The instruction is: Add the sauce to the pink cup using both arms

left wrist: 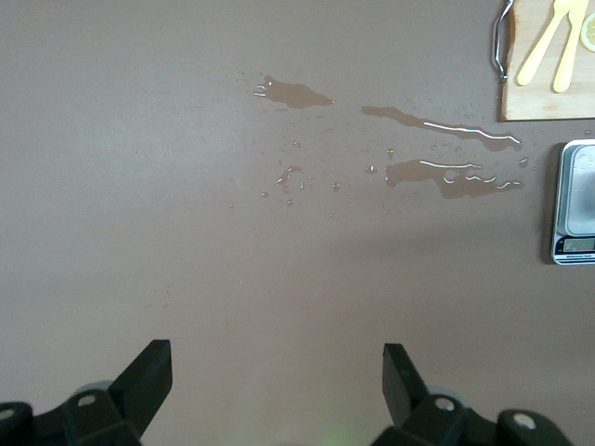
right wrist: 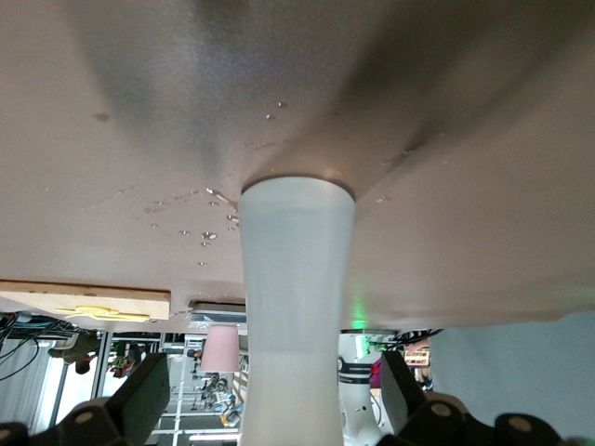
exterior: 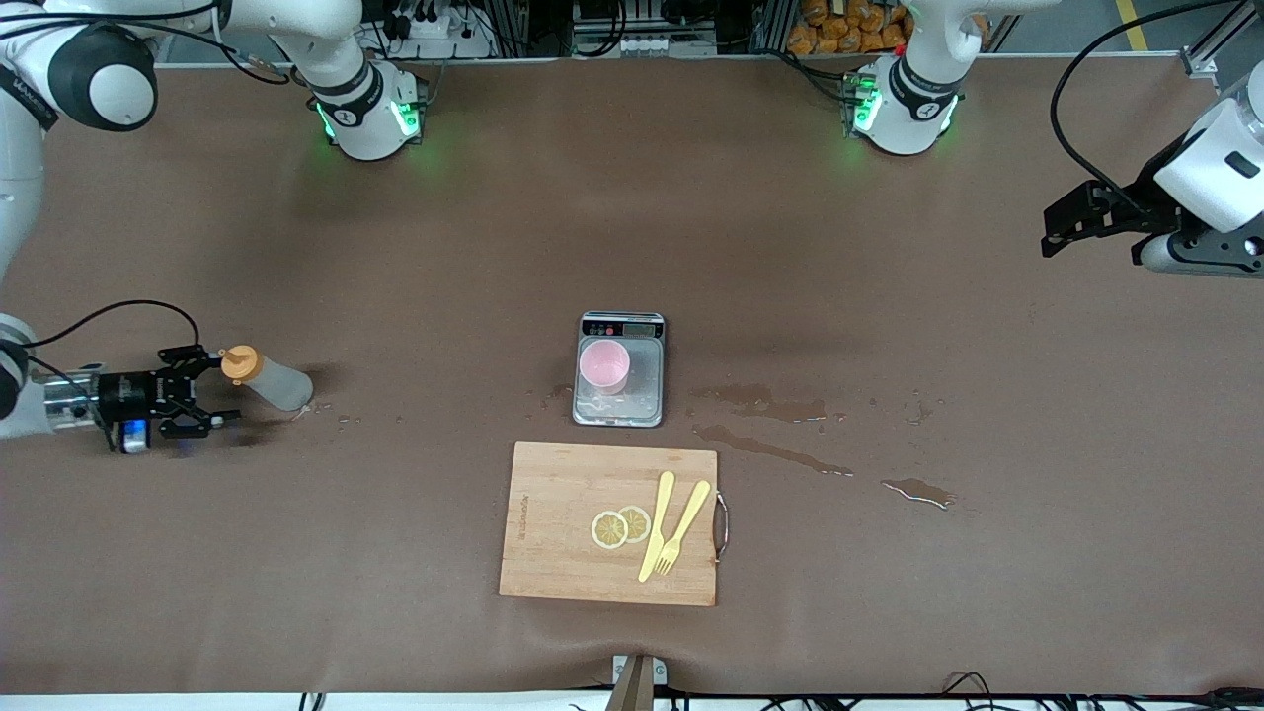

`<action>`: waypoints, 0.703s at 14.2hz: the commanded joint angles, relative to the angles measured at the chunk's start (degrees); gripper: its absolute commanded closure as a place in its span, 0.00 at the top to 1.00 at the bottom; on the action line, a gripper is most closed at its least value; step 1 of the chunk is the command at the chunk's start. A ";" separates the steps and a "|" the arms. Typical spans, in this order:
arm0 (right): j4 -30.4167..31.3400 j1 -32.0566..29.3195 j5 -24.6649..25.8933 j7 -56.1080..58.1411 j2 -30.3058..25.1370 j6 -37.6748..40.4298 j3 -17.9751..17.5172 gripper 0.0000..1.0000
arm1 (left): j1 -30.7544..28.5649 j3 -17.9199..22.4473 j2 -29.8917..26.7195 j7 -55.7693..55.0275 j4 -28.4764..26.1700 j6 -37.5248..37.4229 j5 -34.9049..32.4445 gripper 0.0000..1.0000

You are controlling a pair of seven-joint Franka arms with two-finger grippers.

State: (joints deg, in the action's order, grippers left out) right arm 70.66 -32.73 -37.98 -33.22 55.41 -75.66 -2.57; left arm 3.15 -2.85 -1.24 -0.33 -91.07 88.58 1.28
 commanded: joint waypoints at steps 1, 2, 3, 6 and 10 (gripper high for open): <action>-5.25 -1.19 3.17 0.18 -1.09 4.62 -0.94 1.00 | 0.19 -0.14 0.45 -1.34 1.16 0.10 -1.01 1.00; -6.92 -0.84 3.78 0.18 -1.44 6.21 -0.94 1.00 | 0.19 -0.14 0.45 -1.34 1.16 0.10 -1.01 1.00; -8.50 -0.32 4.92 0.09 -2.66 7.18 -1.12 1.00 | 0.19 -0.14 0.45 -1.34 1.16 0.10 -1.01 1.00; -9.49 4.07 10.10 0.18 -8.63 7.89 -1.29 1.00 | 0.10 -0.14 0.45 -1.34 1.16 0.10 -1.01 1.00; -9.49 10.39 11.26 0.09 -18.03 11.32 -1.29 1.00 | 0.10 -0.14 0.53 -1.34 1.16 0.10 -1.62 1.00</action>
State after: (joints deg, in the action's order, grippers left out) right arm 59.49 -25.19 -28.93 -33.31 42.93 -65.04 -4.16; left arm 3.09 -2.80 -1.19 -0.33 -90.99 88.67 1.26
